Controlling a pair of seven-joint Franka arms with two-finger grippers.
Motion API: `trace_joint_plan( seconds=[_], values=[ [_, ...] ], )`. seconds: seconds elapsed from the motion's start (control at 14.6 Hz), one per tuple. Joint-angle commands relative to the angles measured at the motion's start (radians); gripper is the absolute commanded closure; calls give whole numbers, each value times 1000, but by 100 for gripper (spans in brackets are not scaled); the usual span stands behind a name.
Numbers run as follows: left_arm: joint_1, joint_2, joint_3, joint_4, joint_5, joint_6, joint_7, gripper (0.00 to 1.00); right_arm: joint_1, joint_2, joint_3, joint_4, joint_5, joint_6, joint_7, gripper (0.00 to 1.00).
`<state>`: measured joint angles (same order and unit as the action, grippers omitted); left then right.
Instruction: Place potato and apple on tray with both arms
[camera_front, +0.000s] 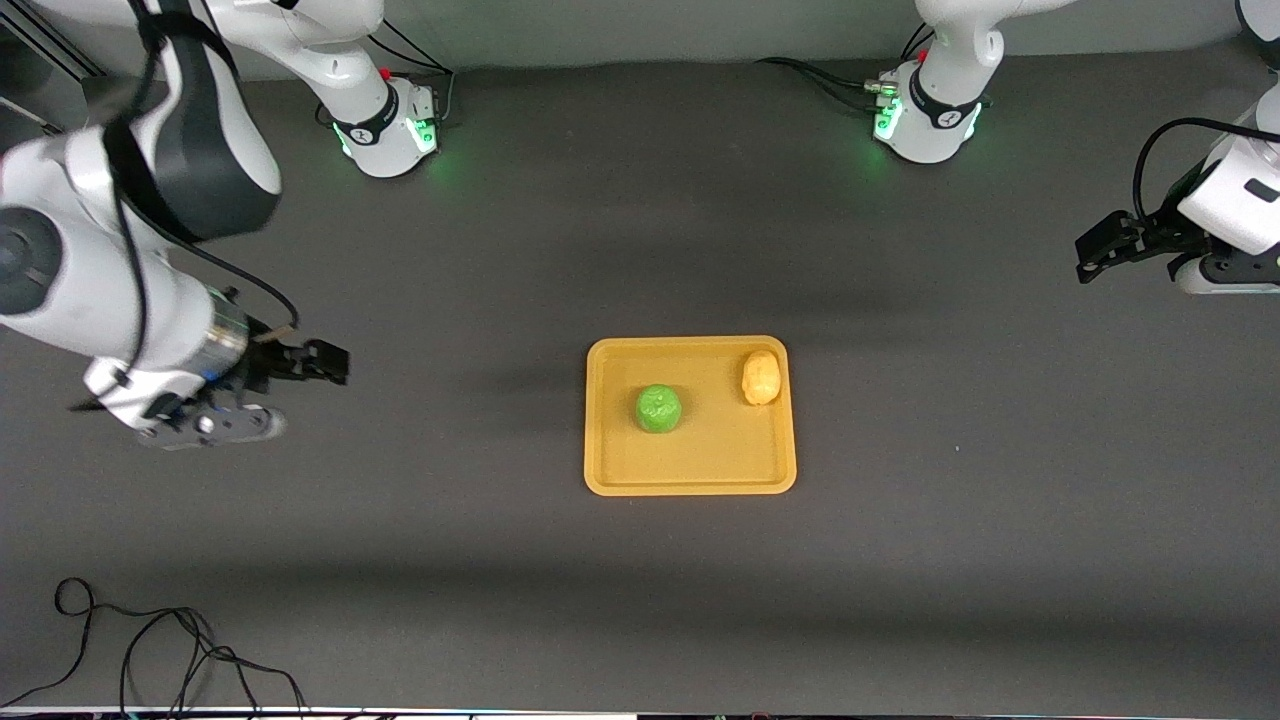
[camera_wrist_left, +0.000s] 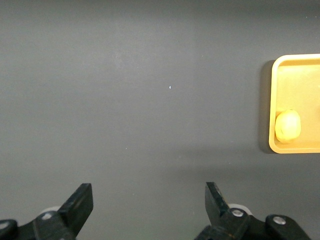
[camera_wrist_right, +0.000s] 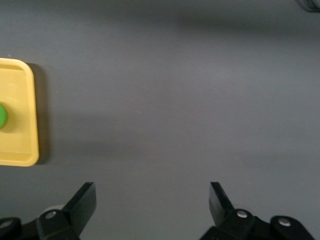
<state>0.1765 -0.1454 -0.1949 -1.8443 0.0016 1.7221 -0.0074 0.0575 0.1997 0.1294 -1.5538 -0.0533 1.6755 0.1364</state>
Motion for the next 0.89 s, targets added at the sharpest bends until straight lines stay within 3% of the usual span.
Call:
trace_joint_plan(
  seconds=[0.0, 0.27, 0.82],
  values=[
    [-6, -11, 3, -15, 3, 13, 3, 0, 18, -169, -86, -181, 26, 67, -53, 0],
    [-6, -11, 3, -20, 4, 14, 4, 0, 19, -197, -166, -198, 86, 70, -69, 0],
    [-8, -6, 3, -23, 6, 16, 4, 0, 18, -190, -168, -193, 86, 122, -54, 0]
  ],
)
